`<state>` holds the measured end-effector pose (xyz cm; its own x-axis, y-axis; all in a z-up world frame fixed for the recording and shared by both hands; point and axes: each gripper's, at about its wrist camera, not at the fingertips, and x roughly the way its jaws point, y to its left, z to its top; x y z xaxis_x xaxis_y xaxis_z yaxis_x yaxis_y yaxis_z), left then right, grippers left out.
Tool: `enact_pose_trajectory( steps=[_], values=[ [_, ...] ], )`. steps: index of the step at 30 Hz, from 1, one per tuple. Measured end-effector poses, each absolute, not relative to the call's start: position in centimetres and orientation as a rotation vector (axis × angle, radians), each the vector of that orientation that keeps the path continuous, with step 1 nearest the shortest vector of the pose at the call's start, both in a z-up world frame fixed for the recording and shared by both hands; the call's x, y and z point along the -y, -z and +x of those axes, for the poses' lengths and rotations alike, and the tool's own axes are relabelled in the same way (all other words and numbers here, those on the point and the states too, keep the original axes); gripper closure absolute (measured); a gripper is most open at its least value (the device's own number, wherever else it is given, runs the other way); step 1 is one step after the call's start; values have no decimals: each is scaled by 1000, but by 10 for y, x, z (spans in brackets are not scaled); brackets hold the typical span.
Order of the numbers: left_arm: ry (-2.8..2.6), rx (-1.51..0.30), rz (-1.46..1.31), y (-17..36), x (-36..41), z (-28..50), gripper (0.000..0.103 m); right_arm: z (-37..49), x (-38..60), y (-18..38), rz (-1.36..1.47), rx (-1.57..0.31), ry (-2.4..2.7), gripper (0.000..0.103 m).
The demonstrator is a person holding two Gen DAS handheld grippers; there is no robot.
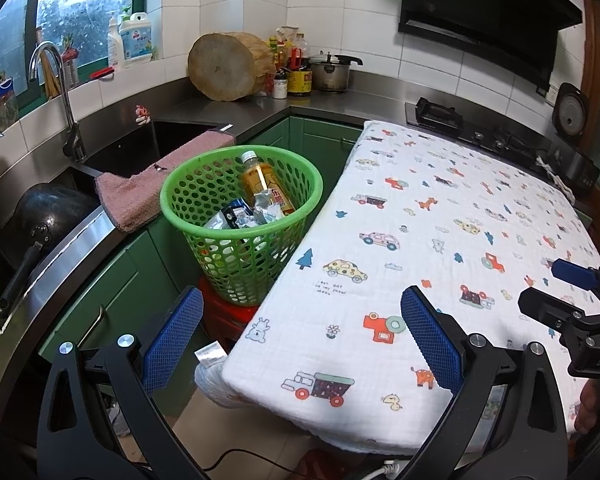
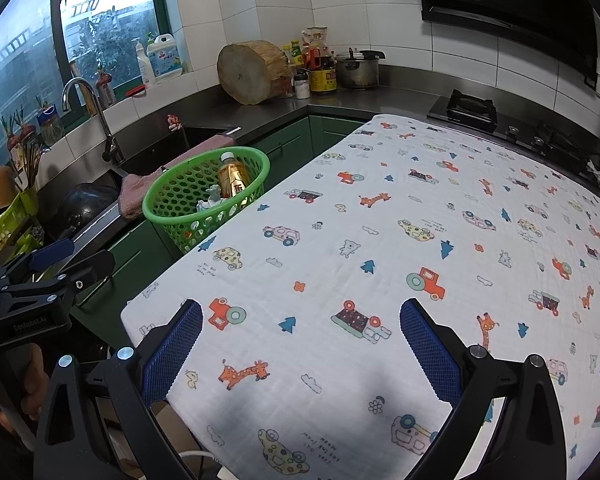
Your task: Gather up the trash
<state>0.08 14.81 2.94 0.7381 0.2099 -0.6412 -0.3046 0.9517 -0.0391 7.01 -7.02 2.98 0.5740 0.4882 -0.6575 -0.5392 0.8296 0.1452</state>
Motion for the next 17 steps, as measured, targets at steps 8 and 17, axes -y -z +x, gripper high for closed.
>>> enact_pose_trajectory(
  steps=[8, 17],
  values=[
    [-303, -688, -144, -30, -150, 2, 5, 70, 68, -29, -77, -746, -607, 7],
    [-306, -684, -151, -30, -150, 0, 5, 69, 67, -30, -82, -740, -613, 7]
  ],
)
